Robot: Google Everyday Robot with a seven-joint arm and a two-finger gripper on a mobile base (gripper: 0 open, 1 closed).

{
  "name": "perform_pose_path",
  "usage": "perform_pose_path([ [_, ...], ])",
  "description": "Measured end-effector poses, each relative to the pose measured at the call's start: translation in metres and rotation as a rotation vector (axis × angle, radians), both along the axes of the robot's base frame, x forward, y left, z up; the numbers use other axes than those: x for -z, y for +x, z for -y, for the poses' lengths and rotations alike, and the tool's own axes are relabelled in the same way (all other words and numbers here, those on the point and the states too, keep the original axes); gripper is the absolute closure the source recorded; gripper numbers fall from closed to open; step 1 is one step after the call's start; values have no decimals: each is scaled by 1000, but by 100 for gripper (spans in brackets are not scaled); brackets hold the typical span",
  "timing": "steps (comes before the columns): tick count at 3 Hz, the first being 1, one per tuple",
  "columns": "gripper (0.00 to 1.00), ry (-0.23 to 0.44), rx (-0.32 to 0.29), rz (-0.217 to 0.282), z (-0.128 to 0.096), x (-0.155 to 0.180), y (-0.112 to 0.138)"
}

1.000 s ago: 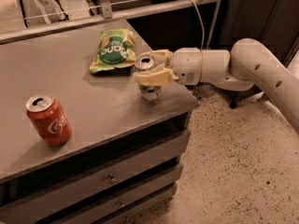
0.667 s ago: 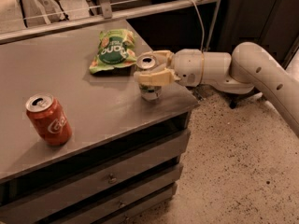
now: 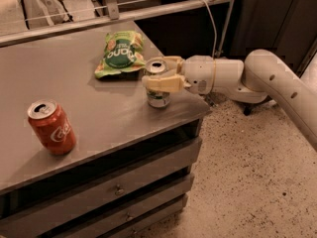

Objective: Place 7up can upright

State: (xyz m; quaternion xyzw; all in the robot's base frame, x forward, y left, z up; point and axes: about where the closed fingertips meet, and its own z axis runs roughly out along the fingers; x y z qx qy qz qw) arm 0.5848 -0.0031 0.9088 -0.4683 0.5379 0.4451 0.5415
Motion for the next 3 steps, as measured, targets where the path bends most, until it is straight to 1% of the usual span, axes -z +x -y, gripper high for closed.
perform_pose_path([
  [1,12,0,-5,1,-3,-1,-1],
  [2,0,0,-10,1,-5,-1,-1],
  [3,0,0,-10,1,-5,-1,-2],
])
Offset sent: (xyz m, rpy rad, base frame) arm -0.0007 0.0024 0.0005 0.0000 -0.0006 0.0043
